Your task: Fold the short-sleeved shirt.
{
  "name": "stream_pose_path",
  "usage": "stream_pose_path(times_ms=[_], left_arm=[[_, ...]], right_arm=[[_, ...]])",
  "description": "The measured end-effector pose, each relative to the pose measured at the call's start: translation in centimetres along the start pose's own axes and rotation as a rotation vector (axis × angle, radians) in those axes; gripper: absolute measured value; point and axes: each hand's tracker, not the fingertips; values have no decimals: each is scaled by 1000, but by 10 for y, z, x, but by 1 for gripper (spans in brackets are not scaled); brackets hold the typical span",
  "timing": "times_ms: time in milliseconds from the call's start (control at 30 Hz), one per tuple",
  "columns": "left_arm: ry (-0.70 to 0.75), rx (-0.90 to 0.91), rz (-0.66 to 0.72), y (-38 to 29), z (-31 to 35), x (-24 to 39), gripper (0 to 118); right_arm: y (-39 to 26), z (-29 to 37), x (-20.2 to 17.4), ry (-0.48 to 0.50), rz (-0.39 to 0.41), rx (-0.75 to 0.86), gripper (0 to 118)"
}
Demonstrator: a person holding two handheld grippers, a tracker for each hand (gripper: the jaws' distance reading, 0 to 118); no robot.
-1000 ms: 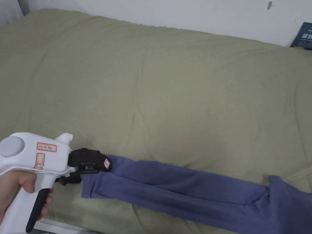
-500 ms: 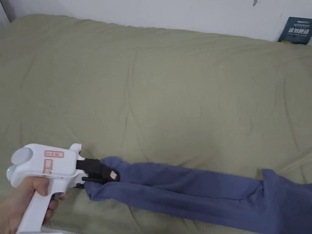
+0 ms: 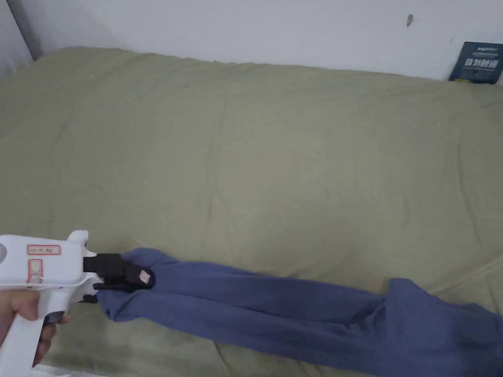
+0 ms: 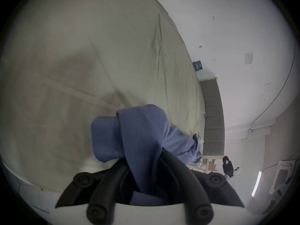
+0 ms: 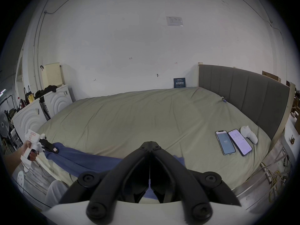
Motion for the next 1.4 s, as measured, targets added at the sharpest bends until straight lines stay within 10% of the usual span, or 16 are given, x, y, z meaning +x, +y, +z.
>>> stream_pose_path(times_ms=[400,1000,1100,1300,1400], left_arm=[[361,58,-343,-40,6,99,7],[620,-122,-680,-137,-194,210,10],[566,-143,-635,-137,-209,209,117],[365,-89,-555,-133,-153,213,98],[245,-31,-493,-105,-118,191,4]], right_arm=[[-2,4,-1,-15,59,56,1],[2,20,-5,-76,98,169,1],[-1,21,-3,-72,84,154,1],[-4,20,0,-71,68,129,1],[-5,16,0,-54,41,115,1]])
